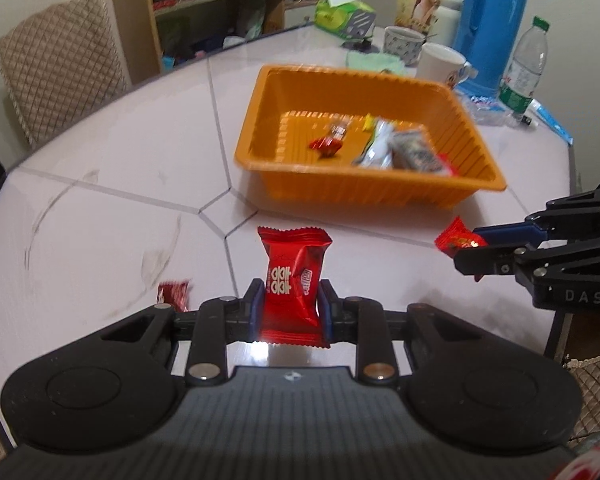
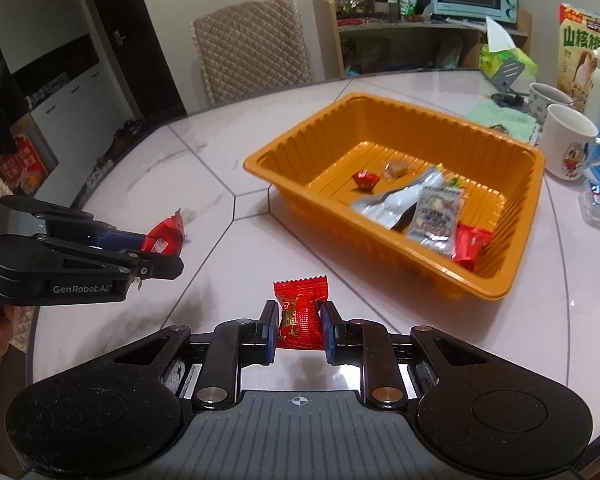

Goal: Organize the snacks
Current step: 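Carry both red packets over the orange tray with both grippers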

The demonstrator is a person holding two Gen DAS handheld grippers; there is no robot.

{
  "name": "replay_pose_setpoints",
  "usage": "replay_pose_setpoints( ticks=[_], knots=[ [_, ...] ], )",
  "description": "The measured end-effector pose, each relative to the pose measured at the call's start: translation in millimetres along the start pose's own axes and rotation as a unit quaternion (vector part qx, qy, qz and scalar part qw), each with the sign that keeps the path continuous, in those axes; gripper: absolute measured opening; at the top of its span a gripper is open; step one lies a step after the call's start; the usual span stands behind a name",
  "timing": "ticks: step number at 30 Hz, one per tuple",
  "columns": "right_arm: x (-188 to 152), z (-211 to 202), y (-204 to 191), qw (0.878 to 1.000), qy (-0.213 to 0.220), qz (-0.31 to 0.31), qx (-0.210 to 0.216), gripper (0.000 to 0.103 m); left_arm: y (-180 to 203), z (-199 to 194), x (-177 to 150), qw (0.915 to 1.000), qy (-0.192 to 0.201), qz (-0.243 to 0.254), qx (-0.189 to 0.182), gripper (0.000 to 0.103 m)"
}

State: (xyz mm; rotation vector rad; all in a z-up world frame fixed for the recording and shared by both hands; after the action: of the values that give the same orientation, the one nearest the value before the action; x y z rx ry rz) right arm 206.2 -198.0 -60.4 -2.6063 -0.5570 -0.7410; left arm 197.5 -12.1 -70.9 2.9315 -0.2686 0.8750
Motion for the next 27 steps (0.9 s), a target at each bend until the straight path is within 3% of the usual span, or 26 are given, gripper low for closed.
replay_pose_setpoints(
  ticks=[16, 27],
  knots=[
    [48.3, -25.5, 58.5, 0.996, 0.055, 0.053, -0.042, 0.023, 21.9, 18.6, 86.5, 0.9976, 0.044, 0.052, 0.011, 0.025],
    [74.6, -17.8, 107.7, 0.991, 0.072, 0.087, -0.075, 0.023, 26.5, 69.3, 132.3, 0.9976, 0.026, 0.061, 0.018, 0.025]
  ],
)
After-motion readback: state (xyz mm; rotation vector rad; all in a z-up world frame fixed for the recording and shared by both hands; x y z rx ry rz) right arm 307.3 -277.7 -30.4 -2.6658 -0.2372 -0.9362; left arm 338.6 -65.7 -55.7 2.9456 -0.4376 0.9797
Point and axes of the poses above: each gripper's, at about its wrist camera, not at the fingertips, and z roughly the way its jaws point, y to its right, x to its top, the point moved 3 cm from there along z, roughly the way its jaws point, and after that the axes turned 4 degrees about -y, right-handed, at the moved point
